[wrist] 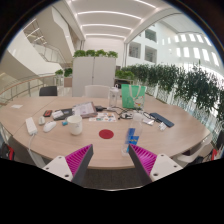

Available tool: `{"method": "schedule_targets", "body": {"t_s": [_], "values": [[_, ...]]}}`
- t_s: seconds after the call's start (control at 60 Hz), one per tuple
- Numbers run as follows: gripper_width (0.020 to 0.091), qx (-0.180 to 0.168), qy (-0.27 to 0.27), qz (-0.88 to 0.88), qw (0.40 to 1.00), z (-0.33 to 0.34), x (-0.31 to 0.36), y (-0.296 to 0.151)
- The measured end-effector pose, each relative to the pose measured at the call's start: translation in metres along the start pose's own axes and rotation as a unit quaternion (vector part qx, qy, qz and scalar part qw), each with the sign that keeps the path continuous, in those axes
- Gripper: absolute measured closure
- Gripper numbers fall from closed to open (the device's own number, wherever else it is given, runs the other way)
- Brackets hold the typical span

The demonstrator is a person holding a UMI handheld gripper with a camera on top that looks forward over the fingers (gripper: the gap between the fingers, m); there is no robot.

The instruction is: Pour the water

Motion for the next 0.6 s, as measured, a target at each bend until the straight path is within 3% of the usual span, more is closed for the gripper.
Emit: {"method": "schedule_targets", "body": {"t_s": [0.367, 0.4, 0.433, 0.483, 0.6], "values": [[0.028, -0.05, -0.004, -0.082, 0.995, -0.193, -0.051, 0.026], [0.0304, -0.058, -0.002, -0.082, 0.995, -0.205, -0.052, 0.026], [0.0374, -0.058, -0.003, -0.079, 0.995, -0.215, -0.051, 0.028], [0.0594, -0.055, -0.003, -0.074, 0.996, -0.231, -0.05, 0.031], [0.0623, -0.07, 0.014, -0.1, 0.992, -0.244, -0.051, 0.032]]}}
Point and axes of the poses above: the point between the fingertips, and its own axes, seen from behind it with the camera up: x to the left, y down, z backward, against the way the camera looks, the point moved 5 cm from there along z, backward, against the way the camera looks, and after that the axes turned 9 degrees about y, right-handed, at the moved point
